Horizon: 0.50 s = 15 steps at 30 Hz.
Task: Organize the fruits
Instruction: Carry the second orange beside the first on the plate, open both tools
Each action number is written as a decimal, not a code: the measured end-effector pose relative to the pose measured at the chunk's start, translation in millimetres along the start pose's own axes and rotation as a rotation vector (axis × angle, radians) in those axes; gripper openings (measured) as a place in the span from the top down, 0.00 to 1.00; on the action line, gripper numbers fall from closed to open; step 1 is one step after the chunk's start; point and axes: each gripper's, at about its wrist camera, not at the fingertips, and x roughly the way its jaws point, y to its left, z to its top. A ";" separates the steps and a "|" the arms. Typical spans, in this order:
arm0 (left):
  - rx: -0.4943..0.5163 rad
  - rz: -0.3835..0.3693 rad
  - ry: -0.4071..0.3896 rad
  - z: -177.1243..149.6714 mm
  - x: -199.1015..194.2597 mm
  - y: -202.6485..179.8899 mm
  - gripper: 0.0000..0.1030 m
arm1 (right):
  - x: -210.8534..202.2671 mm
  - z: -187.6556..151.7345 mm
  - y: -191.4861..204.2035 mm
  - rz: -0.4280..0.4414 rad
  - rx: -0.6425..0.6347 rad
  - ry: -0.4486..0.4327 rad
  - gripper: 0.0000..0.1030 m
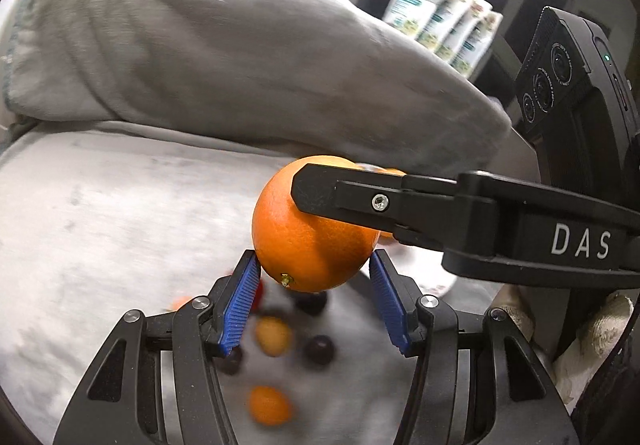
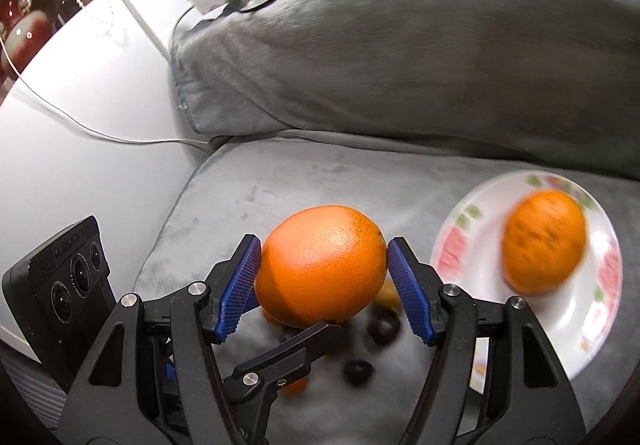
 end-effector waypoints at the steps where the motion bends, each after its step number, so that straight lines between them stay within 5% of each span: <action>1: 0.011 -0.004 0.005 -0.8 3.5 -6.6 0.46 | -5.2 -3.2 -3.9 -0.005 0.006 -0.004 0.33; 15: 0.075 -0.105 0.092 -2.5 41.6 -66.2 0.46 | -60.7 -38.5 -71.1 -0.075 0.116 -0.032 0.33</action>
